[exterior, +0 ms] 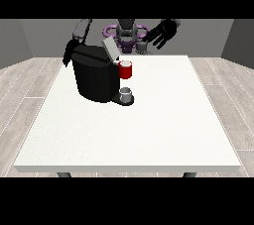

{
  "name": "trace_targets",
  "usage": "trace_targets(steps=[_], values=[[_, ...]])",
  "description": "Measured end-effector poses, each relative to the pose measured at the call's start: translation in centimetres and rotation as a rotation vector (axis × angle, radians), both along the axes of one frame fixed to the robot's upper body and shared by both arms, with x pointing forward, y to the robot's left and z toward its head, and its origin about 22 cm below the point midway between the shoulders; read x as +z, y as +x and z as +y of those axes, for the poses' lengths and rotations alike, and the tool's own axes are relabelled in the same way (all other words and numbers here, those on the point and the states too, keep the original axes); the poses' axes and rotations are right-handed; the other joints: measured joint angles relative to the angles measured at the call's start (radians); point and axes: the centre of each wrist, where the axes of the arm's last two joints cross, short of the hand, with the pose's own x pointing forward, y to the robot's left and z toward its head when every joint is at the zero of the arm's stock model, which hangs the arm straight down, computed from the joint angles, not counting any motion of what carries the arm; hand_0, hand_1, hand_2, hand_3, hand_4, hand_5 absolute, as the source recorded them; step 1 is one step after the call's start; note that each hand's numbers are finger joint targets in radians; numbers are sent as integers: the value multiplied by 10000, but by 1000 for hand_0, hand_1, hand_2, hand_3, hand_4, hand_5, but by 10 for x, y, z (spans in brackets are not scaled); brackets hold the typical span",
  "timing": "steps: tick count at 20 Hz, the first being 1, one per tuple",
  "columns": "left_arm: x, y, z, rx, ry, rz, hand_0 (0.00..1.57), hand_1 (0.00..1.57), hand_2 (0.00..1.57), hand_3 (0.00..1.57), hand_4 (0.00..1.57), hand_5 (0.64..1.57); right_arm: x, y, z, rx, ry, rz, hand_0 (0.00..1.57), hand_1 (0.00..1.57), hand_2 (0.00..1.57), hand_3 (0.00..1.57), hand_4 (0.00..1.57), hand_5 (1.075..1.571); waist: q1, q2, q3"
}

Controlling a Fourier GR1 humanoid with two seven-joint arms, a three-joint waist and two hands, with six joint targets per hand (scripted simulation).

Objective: Insert the coffee pod into the coffee machine and close the lid

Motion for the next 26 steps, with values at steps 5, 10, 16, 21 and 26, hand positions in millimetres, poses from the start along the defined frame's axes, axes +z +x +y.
trace_targets(steps=[5, 10, 16, 21, 26], values=[[-85, -30, 2, 277, -3474, 1824, 0, 0, 0, 0, 419, 1571, -26, -29, -19, -615, -54, 722, 0, 0, 0, 0, 0, 1571, 880, -1142, 2], [-153, -71, 7, 980, -4564, 3510, 0, 0, 0, 0, 442, 1571, -33, -44, -14, -404, 224, 976, 0, 0, 0, 0, 0, 1571, 1198, -2452, 10], [-190, -104, 23, 1787, -5001, 4279, 0, 0, 0, 0, 390, 1571, 3, -22, 10, 1167, 820, -45, 0, 0, 0, 0, 0, 1571, 1273, -3085, 13], [-195, -114, 27, 2009, -5424, 4663, 0, 0, 0, 0, 411, 1571, 31, -10, 8, 2249, 510, -619, 0, 0, 0, 0, 251, 1571, 1502, -3312, 15], [-181, -114, 20, 1714, -5622, 4386, 0, 0, 0, 0, 391, 1571, 53, 7, -3, 2475, 150, -1076, 0, 0, 0, 0, 0, 1571, 1912, -2935, 17]])
